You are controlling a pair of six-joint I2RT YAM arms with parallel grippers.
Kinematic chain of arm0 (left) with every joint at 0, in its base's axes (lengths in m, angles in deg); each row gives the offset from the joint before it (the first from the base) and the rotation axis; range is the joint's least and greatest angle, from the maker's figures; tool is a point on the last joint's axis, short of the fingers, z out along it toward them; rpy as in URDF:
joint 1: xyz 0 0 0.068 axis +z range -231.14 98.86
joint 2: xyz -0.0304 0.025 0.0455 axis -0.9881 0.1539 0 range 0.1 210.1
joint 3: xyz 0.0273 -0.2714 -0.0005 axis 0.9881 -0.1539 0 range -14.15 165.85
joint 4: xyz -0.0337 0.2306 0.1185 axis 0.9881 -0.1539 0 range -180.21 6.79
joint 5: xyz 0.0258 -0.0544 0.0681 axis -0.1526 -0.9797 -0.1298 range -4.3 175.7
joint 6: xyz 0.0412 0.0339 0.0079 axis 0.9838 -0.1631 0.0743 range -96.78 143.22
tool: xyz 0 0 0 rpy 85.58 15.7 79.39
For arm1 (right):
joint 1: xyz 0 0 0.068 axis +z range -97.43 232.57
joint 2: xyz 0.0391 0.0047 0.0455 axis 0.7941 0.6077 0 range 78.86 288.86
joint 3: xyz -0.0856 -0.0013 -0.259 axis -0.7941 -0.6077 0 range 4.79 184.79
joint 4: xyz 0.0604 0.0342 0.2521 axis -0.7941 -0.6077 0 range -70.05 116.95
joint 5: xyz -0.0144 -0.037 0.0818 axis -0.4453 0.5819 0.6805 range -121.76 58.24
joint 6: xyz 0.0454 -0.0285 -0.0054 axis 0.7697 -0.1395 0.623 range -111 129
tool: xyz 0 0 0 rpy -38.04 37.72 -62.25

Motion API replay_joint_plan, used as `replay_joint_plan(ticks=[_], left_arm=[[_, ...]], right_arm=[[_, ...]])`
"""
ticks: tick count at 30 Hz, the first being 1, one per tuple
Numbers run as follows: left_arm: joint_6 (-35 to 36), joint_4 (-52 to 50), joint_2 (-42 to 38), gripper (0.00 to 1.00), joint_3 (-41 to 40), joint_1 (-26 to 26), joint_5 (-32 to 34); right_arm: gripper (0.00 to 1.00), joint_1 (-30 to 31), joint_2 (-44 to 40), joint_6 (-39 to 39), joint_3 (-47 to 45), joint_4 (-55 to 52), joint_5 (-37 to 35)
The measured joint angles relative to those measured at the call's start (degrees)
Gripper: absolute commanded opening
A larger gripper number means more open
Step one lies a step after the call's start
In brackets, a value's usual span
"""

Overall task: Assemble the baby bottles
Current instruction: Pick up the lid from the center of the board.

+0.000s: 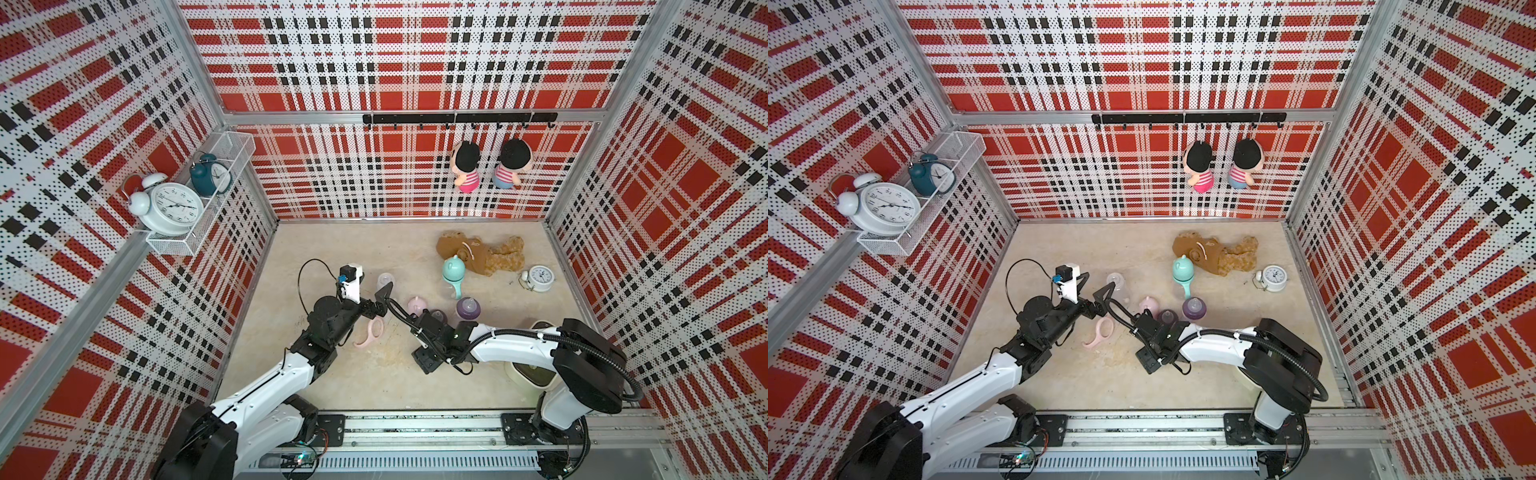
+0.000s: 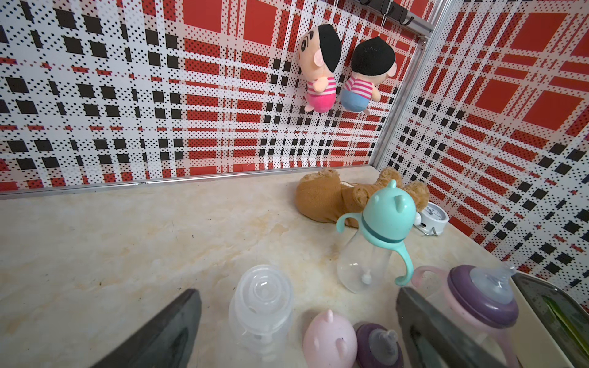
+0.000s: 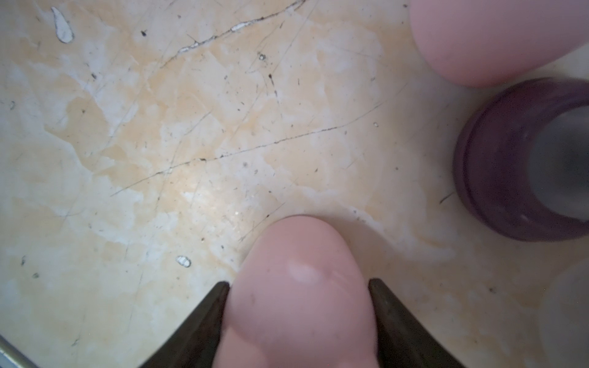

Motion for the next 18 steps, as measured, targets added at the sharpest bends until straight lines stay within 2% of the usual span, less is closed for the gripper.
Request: replay_joint_plan(ticks=[5,12,18], left_arm=[[0.4,0.0,0.1,0.98,0.0,0.0,0.0],[1.4,0.2,0.4,0.98,0.0,-0.1,-1.9],[2.1,0.3,0.7,0.98,0.0,-0.9,-3.5]], right_arm=[[0.67,0.0,-1.2,0.0,0.0,-1.2,-0.8],[0.68,0.0,-10.6,0.0,1.1,-4.8,-1.8],[0.69,-0.1,-17.6,0.0,6.4,-9.2,-3.0]])
